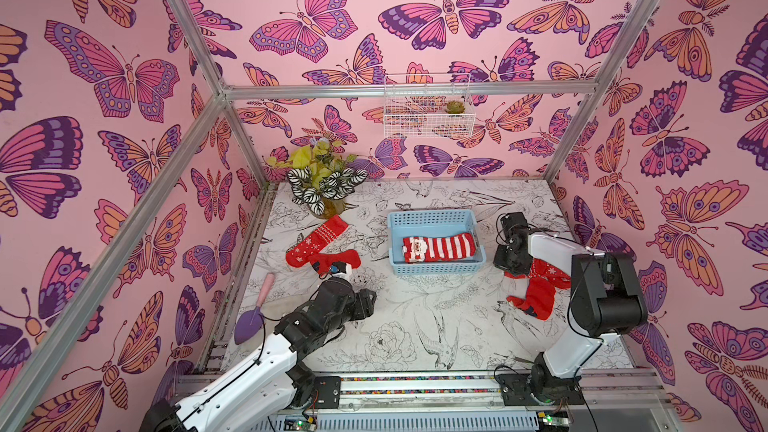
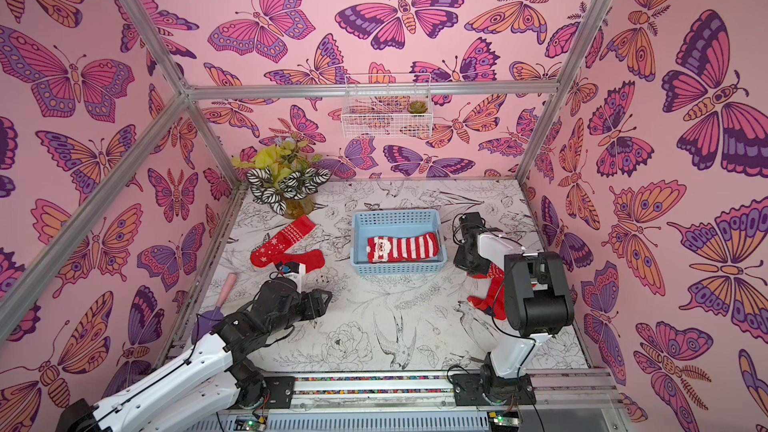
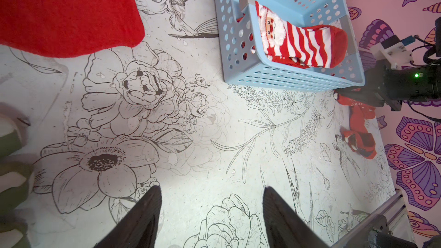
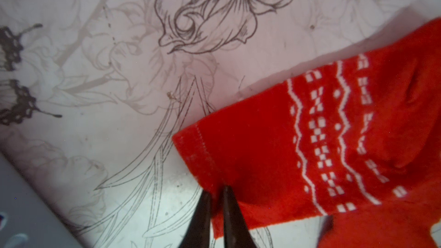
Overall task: Place the socks together as a pair
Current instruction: Pick up the sock from the center of the board.
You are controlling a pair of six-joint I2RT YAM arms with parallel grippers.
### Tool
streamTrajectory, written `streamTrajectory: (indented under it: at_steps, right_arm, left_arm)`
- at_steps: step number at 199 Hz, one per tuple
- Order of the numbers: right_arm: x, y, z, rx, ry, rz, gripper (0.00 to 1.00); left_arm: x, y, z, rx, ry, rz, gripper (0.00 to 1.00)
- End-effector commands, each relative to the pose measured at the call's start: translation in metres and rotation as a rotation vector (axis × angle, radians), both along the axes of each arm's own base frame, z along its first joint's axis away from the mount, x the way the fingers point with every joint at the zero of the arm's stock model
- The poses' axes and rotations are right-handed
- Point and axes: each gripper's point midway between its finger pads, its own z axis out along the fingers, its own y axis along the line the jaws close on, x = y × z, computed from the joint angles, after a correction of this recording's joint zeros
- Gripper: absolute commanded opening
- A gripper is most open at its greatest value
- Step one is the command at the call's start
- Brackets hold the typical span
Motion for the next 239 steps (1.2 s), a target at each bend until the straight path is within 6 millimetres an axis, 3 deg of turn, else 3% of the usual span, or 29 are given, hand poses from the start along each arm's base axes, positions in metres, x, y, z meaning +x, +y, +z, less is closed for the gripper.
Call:
streamTrajectory:
  at_steps: [1,35,40,80,115,151,179,239]
  right_arm:
    - [0.001,-0.005,0.009,-0.015,-0.027,-0.012,0.0]
    - [0.007,-0.002,0.052,0.004,-0.134,0.0,0.0]
    - [0.008,-0.001,0.07,0.011,-0.181,0.002,0.0]
    - [-0.003,0.013,0.154,0.081,-0.368,0.084,0.0]
    - [-0.029,0.038,0.209,0.197,-0.46,0.198,0.0]
    - [-0.062,0.075,0.261,0.323,-0.562,0.359,0.01]
    - [-0.085,0.096,0.283,0.316,-0.606,0.495,0.02]
    - [-0.128,0.156,0.299,0.414,-0.599,0.776,0.01]
  left_arm:
    - [0.001,-0.004,0.01,0.001,-0.013,-0.03,0.68]
    - [0.002,-0.019,0.038,-0.025,-0.071,-0.12,0.66]
    - [0.002,-0.023,0.045,-0.032,-0.087,-0.144,0.65]
    - [-0.013,-0.063,0.105,0.016,-0.311,-0.397,0.66]
    - [-0.026,-0.085,0.139,0.116,-0.502,-0.589,0.72]
    - [-0.059,-0.104,0.167,0.168,-0.725,-0.853,0.73]
    - [-0.068,-0.108,0.177,0.264,-0.874,-0.964,0.73]
    - [-0.062,-0.118,0.204,0.378,-1.03,-1.014,0.71]
